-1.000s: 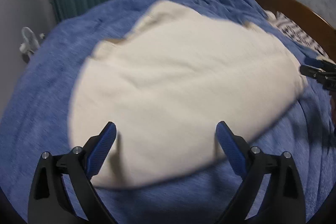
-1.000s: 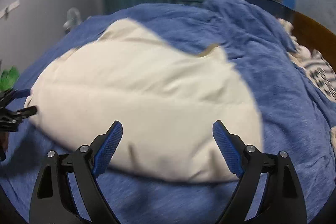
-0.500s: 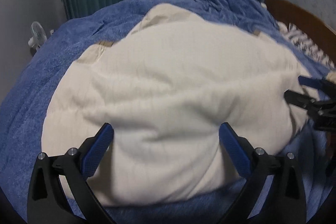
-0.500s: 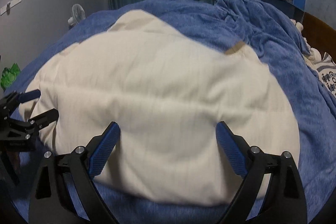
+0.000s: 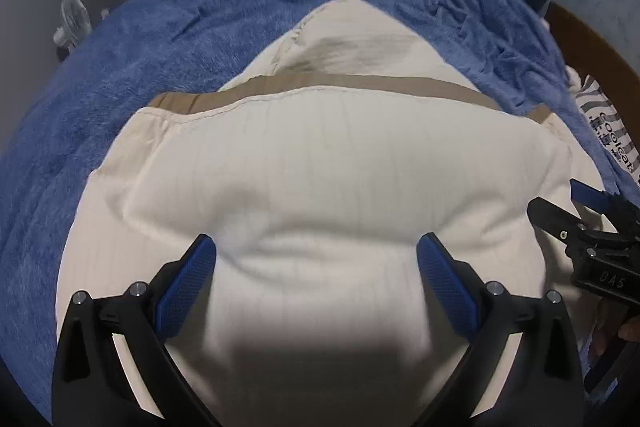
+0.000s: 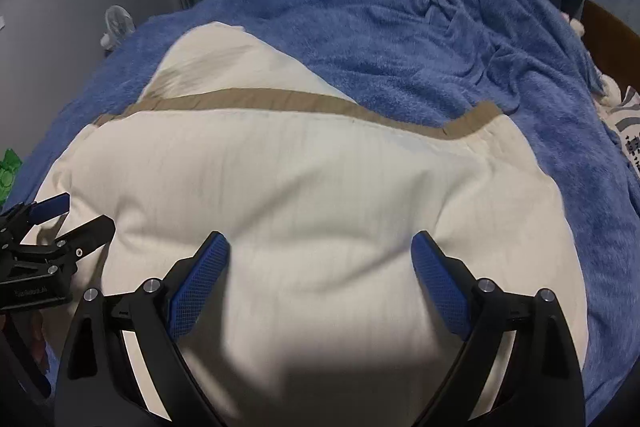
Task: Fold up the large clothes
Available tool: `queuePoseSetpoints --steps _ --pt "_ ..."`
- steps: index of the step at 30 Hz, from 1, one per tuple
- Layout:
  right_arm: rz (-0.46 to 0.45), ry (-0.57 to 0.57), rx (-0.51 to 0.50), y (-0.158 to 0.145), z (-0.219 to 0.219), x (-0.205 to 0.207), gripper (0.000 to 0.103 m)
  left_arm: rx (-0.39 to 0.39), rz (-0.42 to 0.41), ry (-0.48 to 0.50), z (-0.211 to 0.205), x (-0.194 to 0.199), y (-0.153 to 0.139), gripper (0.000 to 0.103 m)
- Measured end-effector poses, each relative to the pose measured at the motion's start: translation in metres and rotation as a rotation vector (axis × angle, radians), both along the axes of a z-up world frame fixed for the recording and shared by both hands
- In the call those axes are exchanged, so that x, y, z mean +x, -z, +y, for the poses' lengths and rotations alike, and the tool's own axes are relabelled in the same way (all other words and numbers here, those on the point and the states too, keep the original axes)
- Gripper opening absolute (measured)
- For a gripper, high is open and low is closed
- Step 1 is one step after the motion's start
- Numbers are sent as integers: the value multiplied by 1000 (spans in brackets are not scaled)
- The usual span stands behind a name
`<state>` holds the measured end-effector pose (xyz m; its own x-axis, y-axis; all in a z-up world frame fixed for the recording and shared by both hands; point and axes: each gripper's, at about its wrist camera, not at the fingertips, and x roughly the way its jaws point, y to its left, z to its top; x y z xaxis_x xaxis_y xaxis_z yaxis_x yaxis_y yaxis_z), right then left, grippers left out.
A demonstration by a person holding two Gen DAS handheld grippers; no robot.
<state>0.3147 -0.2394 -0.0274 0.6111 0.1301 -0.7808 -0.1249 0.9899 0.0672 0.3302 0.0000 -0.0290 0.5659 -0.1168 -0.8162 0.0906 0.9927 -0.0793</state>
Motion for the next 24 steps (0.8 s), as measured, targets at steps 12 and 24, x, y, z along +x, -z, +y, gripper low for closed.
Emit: queuePoseSetpoints --steps 12,24 --pt "111 37 -4 19 -11 76 89 94 90 19 -4 75 11 97" --pt "176 48 -70 56 -3 86 93 76 183 12 0 89 50 97"
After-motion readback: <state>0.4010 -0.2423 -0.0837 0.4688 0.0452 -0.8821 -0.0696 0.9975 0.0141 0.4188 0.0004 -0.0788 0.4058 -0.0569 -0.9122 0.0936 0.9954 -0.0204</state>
